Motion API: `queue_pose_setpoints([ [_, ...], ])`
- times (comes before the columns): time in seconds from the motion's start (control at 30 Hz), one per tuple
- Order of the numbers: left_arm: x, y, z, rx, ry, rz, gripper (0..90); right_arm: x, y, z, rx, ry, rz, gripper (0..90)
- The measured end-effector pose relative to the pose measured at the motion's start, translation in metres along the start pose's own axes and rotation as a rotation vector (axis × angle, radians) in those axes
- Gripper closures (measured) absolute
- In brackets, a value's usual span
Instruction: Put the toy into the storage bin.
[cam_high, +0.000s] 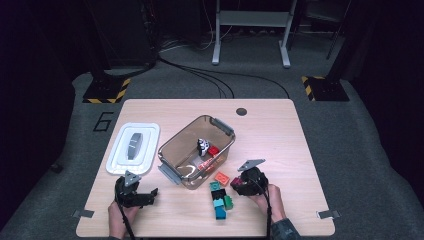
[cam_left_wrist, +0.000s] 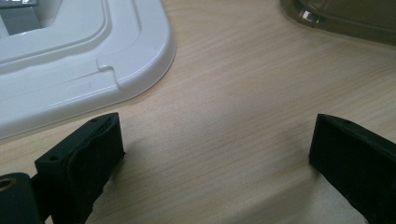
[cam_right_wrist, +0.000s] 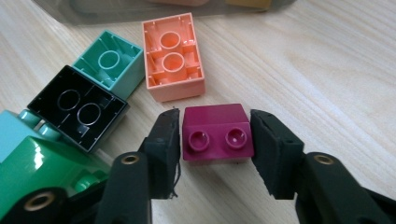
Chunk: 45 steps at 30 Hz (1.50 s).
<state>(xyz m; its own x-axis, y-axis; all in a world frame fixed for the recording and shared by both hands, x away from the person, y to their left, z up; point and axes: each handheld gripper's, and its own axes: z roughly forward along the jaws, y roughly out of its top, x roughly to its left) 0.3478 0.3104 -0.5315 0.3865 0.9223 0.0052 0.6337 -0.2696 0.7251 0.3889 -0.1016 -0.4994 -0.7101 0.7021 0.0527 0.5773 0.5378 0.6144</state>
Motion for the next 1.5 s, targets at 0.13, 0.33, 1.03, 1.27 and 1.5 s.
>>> queue_pose_setpoints([
  [0.13,0.0,0.0,0.0,0.001,0.001,0.002,2.9,0.001,0.0,0.003,-0.004,-0.012,0.006,57.2],
  [0.33,0.0,0.0,0.0,0.001,0.001,0.002,2.9,-0.001,0.0,0.003,-0.012,-0.021,0.014,58.1],
  [1.03,0.0,0.0,0.0,0.001,0.001,0.002,3.0,-0.002,0.012,0.008,0.024,-0.037,0.029,58.4],
  [1.27,0.0,0.0,0.0,0.0,0.002,0.002,3.0,-0.012,0.017,-0.005,-0.02,-0.046,0.066,58.4],
  [1.5,0.0,0.0,0.0,0.001,0.001,0.002,3.0,-0.026,0.024,-0.019,-0.07,-0.075,0.091,58.5],
])
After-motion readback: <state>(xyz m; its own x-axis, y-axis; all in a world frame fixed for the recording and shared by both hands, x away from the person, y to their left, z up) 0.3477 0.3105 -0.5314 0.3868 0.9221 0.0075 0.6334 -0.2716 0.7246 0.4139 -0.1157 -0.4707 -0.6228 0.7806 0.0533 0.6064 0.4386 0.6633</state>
